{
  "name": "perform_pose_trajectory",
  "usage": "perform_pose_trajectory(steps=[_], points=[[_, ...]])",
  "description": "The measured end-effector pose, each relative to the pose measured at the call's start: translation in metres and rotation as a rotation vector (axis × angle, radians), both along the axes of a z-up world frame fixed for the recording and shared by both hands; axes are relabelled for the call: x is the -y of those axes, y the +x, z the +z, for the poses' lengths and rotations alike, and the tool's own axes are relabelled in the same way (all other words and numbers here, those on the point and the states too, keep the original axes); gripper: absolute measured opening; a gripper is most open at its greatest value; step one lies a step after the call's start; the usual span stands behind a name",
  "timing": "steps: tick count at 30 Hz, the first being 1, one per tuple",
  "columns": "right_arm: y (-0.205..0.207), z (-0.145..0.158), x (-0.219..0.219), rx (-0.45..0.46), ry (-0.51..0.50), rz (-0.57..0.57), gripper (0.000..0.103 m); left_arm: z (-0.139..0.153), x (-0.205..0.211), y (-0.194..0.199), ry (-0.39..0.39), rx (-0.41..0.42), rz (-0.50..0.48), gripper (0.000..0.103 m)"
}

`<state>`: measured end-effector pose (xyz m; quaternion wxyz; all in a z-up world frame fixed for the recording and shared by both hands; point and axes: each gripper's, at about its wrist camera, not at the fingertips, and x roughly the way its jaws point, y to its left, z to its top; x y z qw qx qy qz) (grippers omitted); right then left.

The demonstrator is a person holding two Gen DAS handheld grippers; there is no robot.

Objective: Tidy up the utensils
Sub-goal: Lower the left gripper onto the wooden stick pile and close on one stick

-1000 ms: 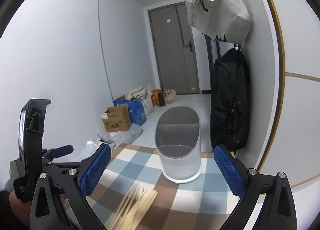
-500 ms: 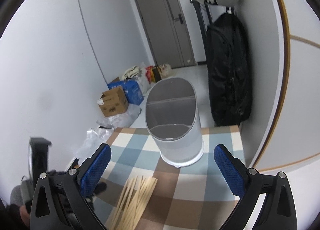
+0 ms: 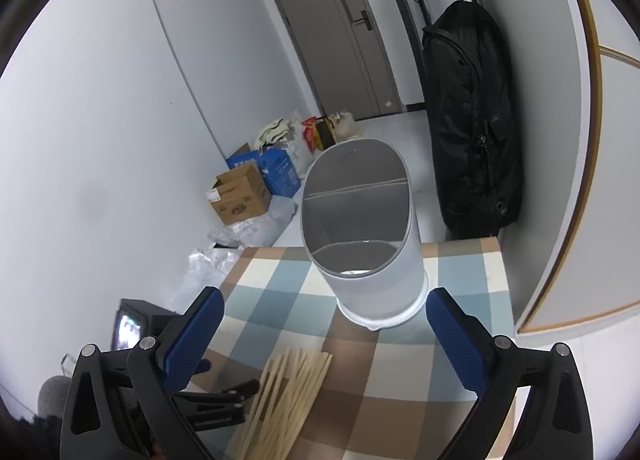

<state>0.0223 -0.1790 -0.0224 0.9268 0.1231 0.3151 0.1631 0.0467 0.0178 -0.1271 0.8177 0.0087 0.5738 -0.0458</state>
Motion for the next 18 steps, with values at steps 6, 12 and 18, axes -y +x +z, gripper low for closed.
perform_pose_trajectory(steps=[6,12,18], points=[[0.000,0.003,0.009,0.014,0.007,0.000,0.100,0.001,0.004,0.002,0.032,-0.003,0.011,0.079],[-0.002,0.002,0.014,-0.005,0.034,0.003,0.100,0.003,0.005,0.012,0.029,0.013,0.020,0.067],[-0.003,0.000,0.016,-0.012,0.048,0.021,0.100,0.004,0.009,0.018,0.009,0.027,0.002,0.027]])
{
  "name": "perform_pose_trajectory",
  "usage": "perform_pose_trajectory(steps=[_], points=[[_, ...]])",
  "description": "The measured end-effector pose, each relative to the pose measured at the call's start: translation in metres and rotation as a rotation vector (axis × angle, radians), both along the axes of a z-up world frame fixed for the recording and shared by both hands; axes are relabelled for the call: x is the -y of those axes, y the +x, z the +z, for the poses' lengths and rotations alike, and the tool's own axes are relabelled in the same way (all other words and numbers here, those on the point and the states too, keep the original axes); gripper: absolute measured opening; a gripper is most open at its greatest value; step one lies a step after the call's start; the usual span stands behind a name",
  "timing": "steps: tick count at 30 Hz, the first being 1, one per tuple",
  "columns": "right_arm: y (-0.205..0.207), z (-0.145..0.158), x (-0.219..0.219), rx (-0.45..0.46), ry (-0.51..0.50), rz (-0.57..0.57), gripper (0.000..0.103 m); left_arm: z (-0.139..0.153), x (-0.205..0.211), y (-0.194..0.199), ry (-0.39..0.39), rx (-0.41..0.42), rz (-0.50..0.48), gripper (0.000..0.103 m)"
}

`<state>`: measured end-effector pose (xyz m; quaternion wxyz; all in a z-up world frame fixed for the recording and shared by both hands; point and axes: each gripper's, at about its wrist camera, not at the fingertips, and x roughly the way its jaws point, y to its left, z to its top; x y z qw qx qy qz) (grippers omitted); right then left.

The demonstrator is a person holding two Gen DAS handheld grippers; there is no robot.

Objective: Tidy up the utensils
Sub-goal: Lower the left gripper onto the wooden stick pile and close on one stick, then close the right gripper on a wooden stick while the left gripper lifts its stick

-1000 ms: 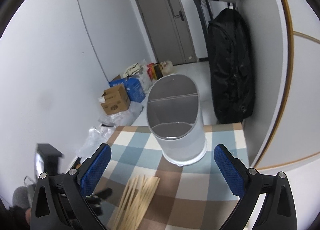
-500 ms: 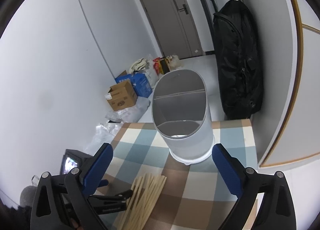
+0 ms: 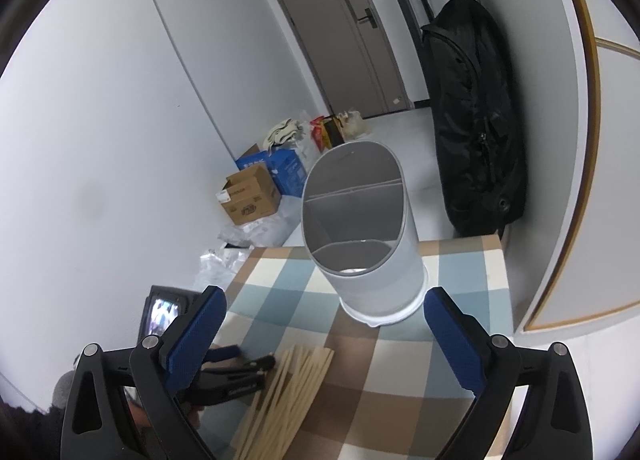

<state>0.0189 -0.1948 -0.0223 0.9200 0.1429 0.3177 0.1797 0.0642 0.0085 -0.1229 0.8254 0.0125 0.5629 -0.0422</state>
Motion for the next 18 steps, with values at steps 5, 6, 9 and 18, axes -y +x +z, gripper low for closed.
perform_pose_trajectory(steps=[5,6,9,18], points=[[0.005,-0.015,0.001,-0.077,0.027,0.022,0.099,0.001,-0.001,0.001,-0.035,-0.009,-0.019,0.001],[0.007,-0.020,-0.001,-0.104,0.030,0.032,0.095,0.001,-0.003,0.001,-0.051,-0.013,-0.010,0.001],[0.011,-0.035,-0.007,-0.176,0.031,0.057,0.090,0.004,-0.018,0.003,-0.082,-0.005,0.040,0.000],[0.032,-0.084,-0.058,-0.408,-0.060,0.182,0.051,0.025,-0.045,0.003,-0.229,0.053,0.126,0.000]])
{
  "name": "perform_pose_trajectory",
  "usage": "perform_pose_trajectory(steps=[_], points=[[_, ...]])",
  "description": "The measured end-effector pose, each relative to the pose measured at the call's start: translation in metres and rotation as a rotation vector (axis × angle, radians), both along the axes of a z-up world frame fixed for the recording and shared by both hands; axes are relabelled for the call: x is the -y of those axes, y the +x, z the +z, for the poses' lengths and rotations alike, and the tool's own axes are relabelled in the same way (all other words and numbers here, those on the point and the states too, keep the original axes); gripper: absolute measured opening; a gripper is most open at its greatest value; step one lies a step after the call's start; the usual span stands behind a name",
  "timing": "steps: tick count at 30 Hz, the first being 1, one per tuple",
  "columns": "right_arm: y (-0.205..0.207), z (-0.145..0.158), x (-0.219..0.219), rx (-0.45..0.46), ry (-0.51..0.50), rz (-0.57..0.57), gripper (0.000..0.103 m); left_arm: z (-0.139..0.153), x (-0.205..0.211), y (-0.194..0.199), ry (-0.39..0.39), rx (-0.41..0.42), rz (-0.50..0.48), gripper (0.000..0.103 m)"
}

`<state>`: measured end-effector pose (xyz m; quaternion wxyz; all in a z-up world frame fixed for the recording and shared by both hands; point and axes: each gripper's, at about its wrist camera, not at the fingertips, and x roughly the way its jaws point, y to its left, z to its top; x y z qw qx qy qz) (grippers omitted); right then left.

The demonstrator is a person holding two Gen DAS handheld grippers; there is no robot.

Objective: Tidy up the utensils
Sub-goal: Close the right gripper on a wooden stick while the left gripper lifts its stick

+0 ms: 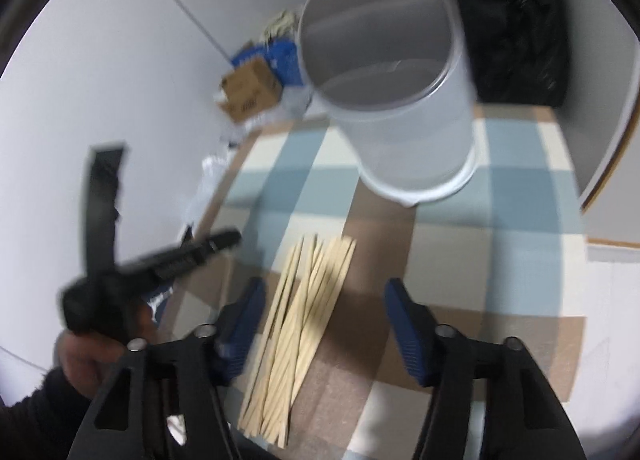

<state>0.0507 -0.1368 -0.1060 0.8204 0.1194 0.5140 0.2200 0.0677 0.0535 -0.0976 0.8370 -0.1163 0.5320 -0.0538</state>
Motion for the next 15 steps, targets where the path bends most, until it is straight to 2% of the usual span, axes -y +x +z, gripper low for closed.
perform_pose_trajectory(steps=[5,10,12,15], points=[[0.017,-0.009,-0.034,-0.039,-0.083,0.055,0.044,0.008,-0.010,-0.002,-0.056,0.033,0.028,0.000],[0.043,-0.031,-0.064,-0.083,-0.199,0.112,0.027,0.012,-0.026,0.001,-0.108,0.047,0.063,0.000],[0.051,-0.040,-0.070,-0.110,-0.245,0.117,0.027,0.013,-0.030,0.002,-0.122,0.051,0.076,0.000],[0.054,-0.040,-0.078,-0.095,-0.294,0.131,0.022,0.015,-0.036,0.002,-0.150,0.053,0.091,0.000]])
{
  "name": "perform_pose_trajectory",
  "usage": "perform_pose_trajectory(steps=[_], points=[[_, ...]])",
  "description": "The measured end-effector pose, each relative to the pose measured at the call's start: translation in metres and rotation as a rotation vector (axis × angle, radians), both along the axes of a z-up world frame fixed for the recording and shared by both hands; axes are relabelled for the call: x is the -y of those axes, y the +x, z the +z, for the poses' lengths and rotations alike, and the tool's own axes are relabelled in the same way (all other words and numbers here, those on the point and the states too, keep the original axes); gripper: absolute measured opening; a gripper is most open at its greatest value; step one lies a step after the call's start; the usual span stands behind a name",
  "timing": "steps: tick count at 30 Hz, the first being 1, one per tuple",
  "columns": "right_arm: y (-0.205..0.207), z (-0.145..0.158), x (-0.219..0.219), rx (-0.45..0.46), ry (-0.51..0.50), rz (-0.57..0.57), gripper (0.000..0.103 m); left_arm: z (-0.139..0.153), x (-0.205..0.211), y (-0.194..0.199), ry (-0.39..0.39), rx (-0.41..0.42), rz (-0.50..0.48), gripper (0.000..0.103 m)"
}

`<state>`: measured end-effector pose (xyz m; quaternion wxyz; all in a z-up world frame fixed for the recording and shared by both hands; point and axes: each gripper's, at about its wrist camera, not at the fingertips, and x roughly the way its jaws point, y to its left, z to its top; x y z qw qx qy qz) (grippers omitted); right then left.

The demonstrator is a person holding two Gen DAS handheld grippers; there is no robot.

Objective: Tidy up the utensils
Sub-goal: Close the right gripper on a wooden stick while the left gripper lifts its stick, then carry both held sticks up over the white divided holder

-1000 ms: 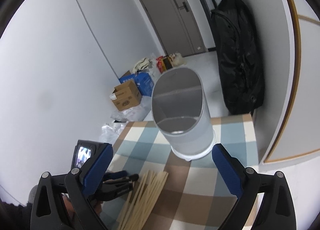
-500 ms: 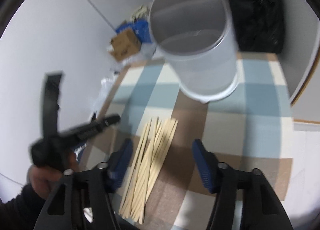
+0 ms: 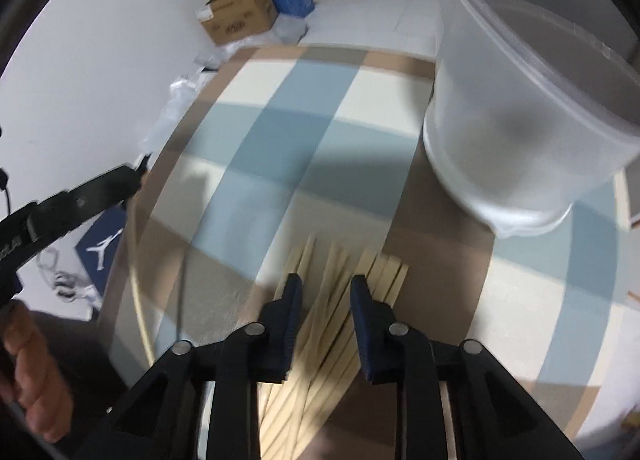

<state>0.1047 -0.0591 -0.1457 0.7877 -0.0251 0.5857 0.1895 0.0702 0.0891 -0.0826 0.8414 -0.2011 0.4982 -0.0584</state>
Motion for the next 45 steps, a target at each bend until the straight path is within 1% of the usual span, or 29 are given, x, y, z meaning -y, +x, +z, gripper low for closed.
perform_pose_trajectory(steps=[2,5,6,7,8,9,11,15,18,20,24,26,27,32,37,39,41,45], points=[[0.002,0.000,-0.006,0.003,-0.029,0.016,0.022,0.001,-0.004,0.000,-0.006,0.005,0.007,0.000],[0.003,0.001,-0.018,0.008,-0.084,0.035,0.018,0.002,-0.011,0.001,-0.026,0.004,0.024,0.000],[0.002,0.001,-0.021,0.021,-0.109,0.041,0.014,0.002,-0.013,0.002,-0.030,0.004,0.032,0.000],[0.000,0.001,-0.023,0.035,-0.126,0.050,0.012,0.002,-0.015,0.002,-0.035,0.003,0.038,0.000],[-0.001,0.002,-0.024,0.044,-0.132,0.056,0.011,0.002,-0.018,0.002,-0.042,0.003,0.043,0.000],[-0.002,0.002,-0.024,0.047,-0.128,0.057,0.006,0.001,-0.019,0.001,-0.046,0.003,0.048,0.000],[-0.003,0.004,-0.022,0.057,-0.127,0.045,0.004,0.002,-0.020,0.000,-0.047,0.009,0.049,0.000],[-0.005,0.013,-0.008,0.087,-0.054,-0.005,0.004,0.006,-0.021,-0.002,-0.050,0.029,0.047,0.000],[-0.018,0.028,0.004,0.126,0.000,-0.028,0.004,0.009,-0.021,-0.004,-0.056,0.043,0.046,0.000],[-0.027,0.043,0.014,0.166,0.037,-0.039,0.004,0.012,-0.020,-0.005,-0.058,0.056,0.042,0.000],[-0.054,0.081,0.038,0.286,0.111,-0.070,0.004,0.020,-0.015,-0.008,-0.057,0.087,0.025,0.000],[-0.059,0.092,0.035,0.331,0.139,-0.083,0.004,0.026,-0.011,-0.012,-0.054,0.115,0.010,0.000],[-0.066,0.102,0.042,0.363,0.161,-0.088,0.004,0.030,-0.009,-0.015,-0.050,0.134,0.002,0.000],[-0.075,0.130,0.057,0.459,0.211,-0.096,0.004,0.048,0.001,-0.024,-0.046,0.214,-0.029,0.000],[-0.084,0.149,0.073,0.525,0.263,-0.102,0.004,0.070,0.016,-0.028,-0.007,0.286,-0.070,0.000],[-0.086,0.155,0.078,0.544,0.278,-0.102,0.004,0.077,0.022,-0.029,0.012,0.306,-0.086,0.000],[-0.087,0.161,0.082,0.563,0.289,-0.104,0.004,0.080,0.026,-0.029,0.013,0.314,-0.099,0.000],[-0.088,0.177,0.093,0.618,0.316,-0.109,0.004,0.097,0.037,-0.030,0.022,0.351,-0.127,0.000]])
